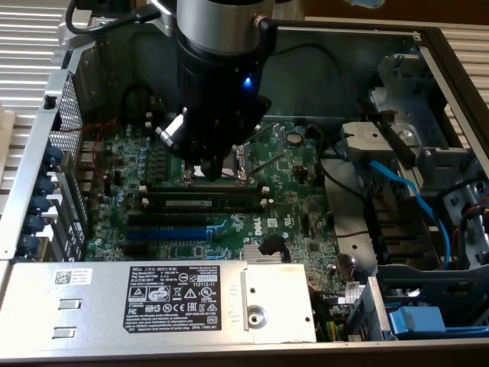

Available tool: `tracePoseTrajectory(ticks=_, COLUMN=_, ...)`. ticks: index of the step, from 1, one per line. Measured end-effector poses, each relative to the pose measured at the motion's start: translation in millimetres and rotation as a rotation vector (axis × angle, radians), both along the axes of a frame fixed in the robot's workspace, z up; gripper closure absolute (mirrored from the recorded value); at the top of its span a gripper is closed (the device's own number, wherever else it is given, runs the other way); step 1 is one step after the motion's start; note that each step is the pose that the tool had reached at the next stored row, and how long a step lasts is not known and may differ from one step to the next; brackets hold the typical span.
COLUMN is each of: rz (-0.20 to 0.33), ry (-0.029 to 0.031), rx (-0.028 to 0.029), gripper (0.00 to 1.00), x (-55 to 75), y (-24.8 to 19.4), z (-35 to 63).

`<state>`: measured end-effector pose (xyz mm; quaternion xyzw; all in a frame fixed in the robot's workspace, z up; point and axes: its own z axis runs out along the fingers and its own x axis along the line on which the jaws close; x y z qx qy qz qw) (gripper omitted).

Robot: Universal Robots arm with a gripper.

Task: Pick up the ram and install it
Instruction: 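Press down the ram until it locks into place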

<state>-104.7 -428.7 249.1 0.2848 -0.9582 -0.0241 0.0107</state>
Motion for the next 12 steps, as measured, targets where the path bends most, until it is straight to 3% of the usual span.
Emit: tracePoseTrajectory(ticks=12, rz=-0.146, ry=0.0, rx=0.0, gripper=0.9, x=0.0, y=0.0, z=0.0)
